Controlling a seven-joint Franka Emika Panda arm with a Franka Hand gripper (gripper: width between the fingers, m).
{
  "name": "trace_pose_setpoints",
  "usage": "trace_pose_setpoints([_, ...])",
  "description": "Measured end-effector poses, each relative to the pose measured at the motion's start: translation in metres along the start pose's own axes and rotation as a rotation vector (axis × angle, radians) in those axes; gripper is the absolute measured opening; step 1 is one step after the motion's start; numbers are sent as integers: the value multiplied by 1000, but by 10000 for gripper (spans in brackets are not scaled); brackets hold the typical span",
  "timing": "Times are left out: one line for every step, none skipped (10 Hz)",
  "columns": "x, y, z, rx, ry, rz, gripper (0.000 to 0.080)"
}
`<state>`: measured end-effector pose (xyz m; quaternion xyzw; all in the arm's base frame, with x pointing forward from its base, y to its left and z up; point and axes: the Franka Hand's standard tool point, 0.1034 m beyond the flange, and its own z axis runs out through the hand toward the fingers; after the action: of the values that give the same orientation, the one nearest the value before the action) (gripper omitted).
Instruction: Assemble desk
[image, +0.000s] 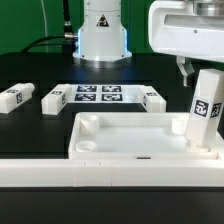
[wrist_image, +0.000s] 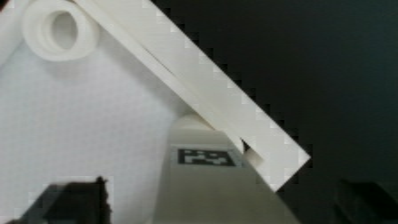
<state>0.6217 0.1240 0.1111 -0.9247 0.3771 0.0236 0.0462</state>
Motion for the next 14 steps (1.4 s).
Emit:
trace_pose_setpoints([0,1,1,-1,-1,-98,645])
trace_pose_setpoints([1,1,1,-1,-1,-170,649])
trace_pose_setpoints([1,1,1,-1,-1,-242,649])
trace_pose_setpoints([0,1,1,-1,-1,-296,649])
trace_pose_setpoints([1,1,2,-5,0,-406,649])
trace_pose_setpoints([1,3,3,-26,12,-560,649])
trace_pose_setpoints([1,3,3,-31,15,-623,649])
trace_pose_setpoints([2,3,2,-47,22,-741,649])
trace_pose_setpoints([1,3,2,-51,24,-814,649])
trace_pose_setpoints([3,3,1,-61,30,-941,649])
trace_pose_setpoints([5,2,0,-70,33,-1050,649])
trace_pose_setpoints([5,2,0,-72,32,-1100,649])
trace_pose_setpoints([6,3,0,-82,30,-1226,649])
trace_pose_setpoints([8,4,0,-90,27,-1339,649])
